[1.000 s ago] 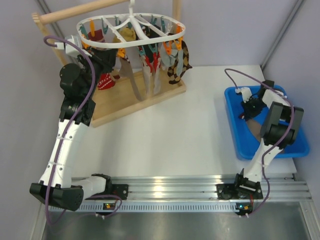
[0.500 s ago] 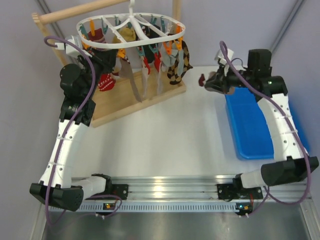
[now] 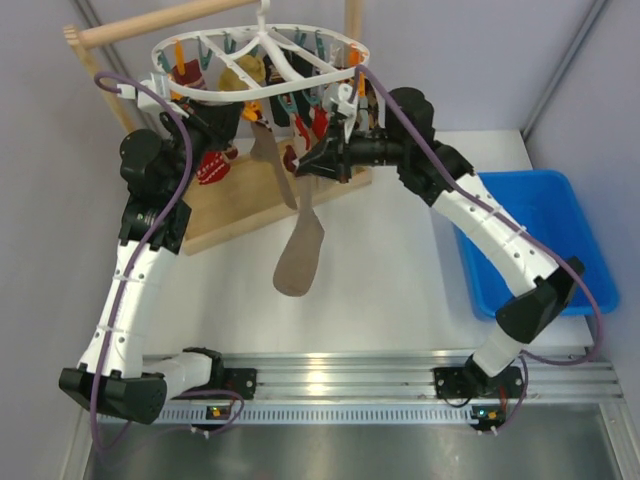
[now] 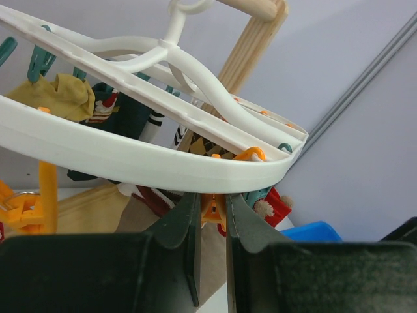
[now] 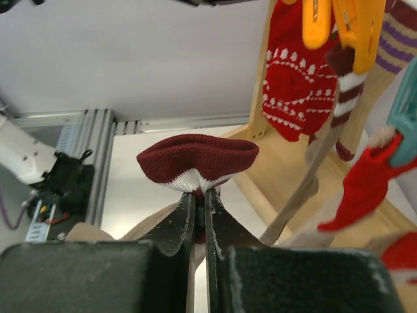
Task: Clip the socks to the hanger
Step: Pick up the sock from the bin, then clamp the sock onto the hanger.
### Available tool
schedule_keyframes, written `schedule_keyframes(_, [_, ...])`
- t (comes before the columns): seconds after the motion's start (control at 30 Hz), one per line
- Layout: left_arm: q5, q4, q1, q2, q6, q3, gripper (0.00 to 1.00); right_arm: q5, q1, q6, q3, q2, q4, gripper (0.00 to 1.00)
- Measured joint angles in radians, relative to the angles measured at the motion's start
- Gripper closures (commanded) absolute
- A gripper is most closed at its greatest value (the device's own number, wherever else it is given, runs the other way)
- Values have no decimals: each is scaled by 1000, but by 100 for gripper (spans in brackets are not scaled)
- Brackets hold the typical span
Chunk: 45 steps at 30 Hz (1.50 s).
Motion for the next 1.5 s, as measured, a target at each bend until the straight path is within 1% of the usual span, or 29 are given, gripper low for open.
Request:
schedule_keyframes(0.17, [18,0,0,-5,0,-2,100,133,68,14,108,124,61,100])
schedule_keyframes(0.4, [38,1,0,-5,-1,-3,100,229,71,23,218,218,112,100])
schedule_keyframes(0.7, [48,11,1,-5,-5,-12,100,273,77,21,258,255,144,100])
schedule_keyframes(1.27, [58,31,2,-6,-26,-20,100,295,79,-17,260,287,143,100])
schedule_keyframes(1.5, [66,33,2,-5,-27,-20,100,300,99,-22,284,293,144,100])
